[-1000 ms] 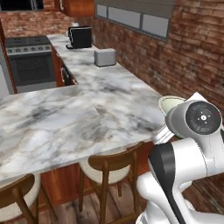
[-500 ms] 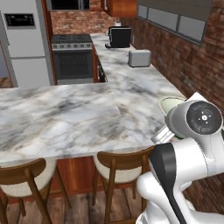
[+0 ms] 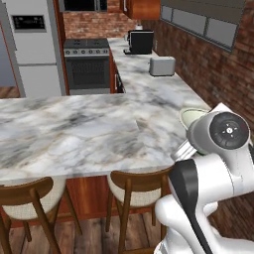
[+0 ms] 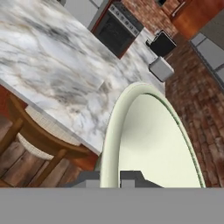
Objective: Pick up the bowls from the cabinet and place each bowl in front of a stool on the dining counter.
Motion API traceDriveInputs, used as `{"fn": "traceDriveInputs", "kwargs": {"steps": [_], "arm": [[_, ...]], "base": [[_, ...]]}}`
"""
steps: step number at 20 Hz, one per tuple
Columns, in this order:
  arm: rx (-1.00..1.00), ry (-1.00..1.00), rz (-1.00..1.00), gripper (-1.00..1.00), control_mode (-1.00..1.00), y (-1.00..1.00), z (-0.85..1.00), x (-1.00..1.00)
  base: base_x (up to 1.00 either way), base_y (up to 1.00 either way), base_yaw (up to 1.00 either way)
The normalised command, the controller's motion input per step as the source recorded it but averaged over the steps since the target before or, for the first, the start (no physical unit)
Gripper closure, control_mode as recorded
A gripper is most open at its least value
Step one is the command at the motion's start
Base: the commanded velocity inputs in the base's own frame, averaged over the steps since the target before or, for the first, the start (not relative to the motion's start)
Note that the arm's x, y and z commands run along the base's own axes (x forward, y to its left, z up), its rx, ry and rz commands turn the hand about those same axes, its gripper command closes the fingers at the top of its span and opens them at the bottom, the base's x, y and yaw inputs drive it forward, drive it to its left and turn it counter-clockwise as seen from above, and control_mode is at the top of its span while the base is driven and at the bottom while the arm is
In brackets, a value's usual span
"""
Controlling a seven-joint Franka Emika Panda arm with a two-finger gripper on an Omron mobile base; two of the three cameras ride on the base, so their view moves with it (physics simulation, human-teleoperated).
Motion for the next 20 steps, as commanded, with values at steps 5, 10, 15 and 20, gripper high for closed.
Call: {"fn": "traceDriveInputs", "kwargs": {"steps": [5,10,15,20], "arm": [[0.00,0.00,0.01,1.00,-1.00,0.26,-0.14,0.47],[0.00,0.00,0.02,1.00,-1.00,0.33,-0.21,0.62],[0.00,0.00,0.13,1.00,-1.00,0.01,-0.19,0.59],[0.00,0.02,0.14,1.00,-1.00,0.00,-0.29,0.64]], "base": [[0.00,0.00,0.00],[0.00,0.00,0.00],[0.00,0.00,0.00],[0.00,0.00,0.00]]}}
